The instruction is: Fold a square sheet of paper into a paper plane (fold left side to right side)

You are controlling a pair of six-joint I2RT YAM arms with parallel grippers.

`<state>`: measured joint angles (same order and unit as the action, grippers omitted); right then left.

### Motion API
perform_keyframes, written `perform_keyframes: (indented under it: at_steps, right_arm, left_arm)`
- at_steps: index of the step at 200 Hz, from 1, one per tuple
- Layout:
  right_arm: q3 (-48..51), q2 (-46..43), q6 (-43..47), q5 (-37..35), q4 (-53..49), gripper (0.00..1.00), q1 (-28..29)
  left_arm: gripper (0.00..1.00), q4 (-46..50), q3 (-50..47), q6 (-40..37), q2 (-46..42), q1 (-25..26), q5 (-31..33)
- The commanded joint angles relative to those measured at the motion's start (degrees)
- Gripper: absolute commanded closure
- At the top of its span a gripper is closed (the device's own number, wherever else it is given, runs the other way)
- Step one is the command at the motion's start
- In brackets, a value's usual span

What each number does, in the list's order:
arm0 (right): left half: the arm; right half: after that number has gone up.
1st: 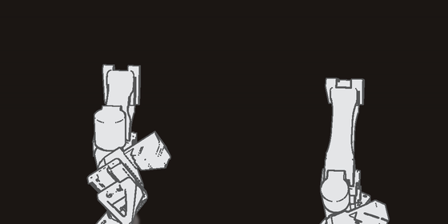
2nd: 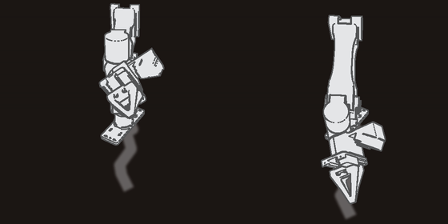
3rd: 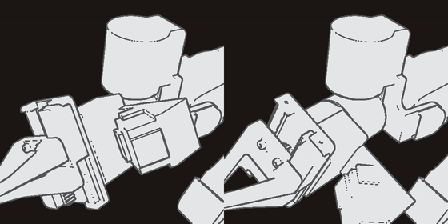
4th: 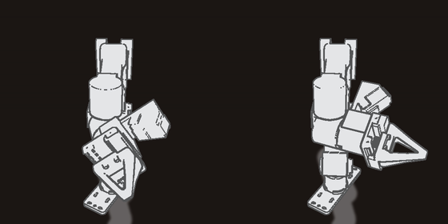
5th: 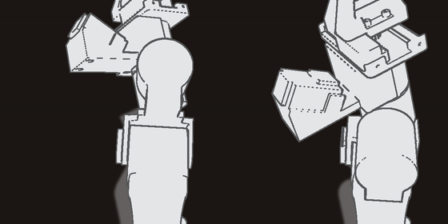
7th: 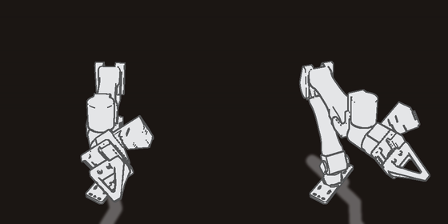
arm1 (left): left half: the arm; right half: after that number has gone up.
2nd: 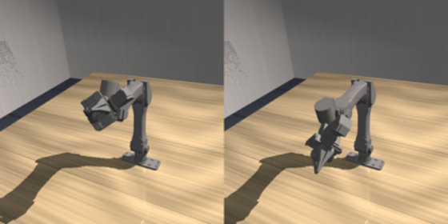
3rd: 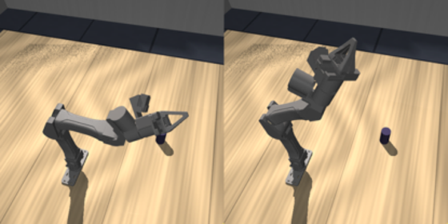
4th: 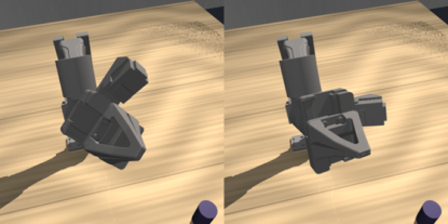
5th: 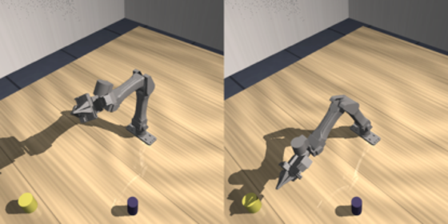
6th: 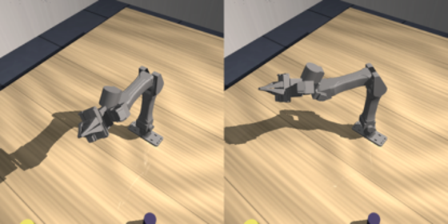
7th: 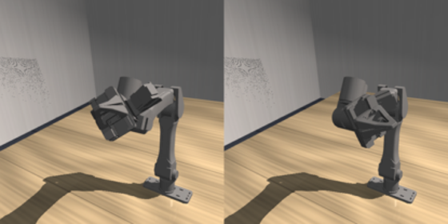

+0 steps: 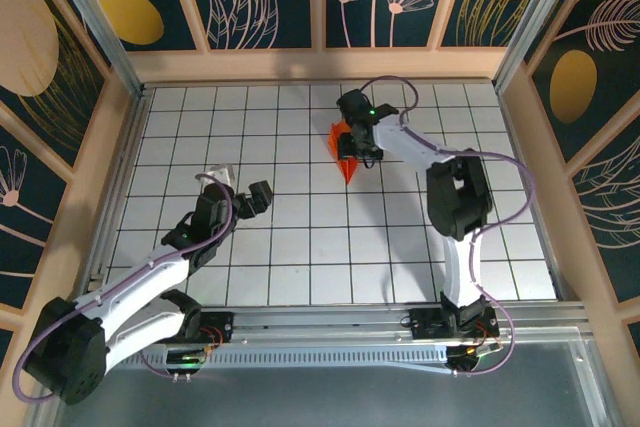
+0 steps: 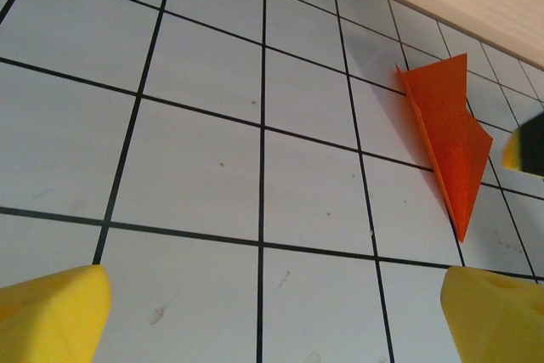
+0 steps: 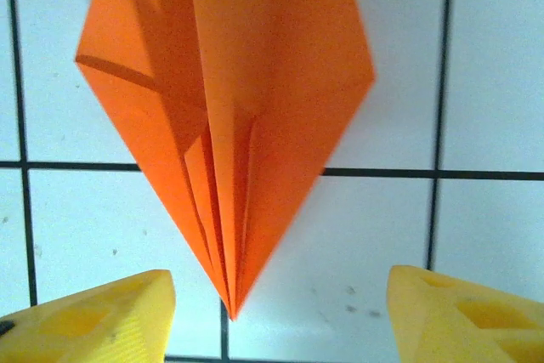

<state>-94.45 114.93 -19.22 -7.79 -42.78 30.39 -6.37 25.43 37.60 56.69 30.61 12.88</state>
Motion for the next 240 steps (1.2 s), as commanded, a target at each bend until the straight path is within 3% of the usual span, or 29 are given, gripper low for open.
perform_keyframes:
  at_steps: [1,40,101,152,193,240]
  right_arm:
    - [5.15,-7.74,1.10,-3.16,3.69,0.29,-1.23]
    - [19.35,-20.85,1.73,-3.27,16.02,0.21,-5.51]
    - [41.68,-40.42,4.05,-6.13,37.60,0.02,-14.94]
    - [60.52,-54.16,4.96,-4.51,51.77,0.01,-24.52]
    - [76.52,-63.70,10.98,-6.88,65.59,0.01,-29.79]
    - [85.74,-62.48,9.90,-4.71,76.29,0.01,-34.17]
  left_arm:
    - [0.01,0.34,4.04,-1.77,2.33,-1.84,1.38]
    - [0.01,-1.25,8.29,-4.63,6.16,-9.69,-1.98]
    - [0.01,-3.66,8.64,-8.82,6.60,-20.85,0.72]
    - [0.01,-14.28,2.56,-16.73,5.57,-22.08,10.28]
    - [0.01,-20.65,-1.86,-20.95,3.92,-22.18,16.26]
    - [0.01,-24.36,-5.13,-23.10,4.85,-22.51,20.19]
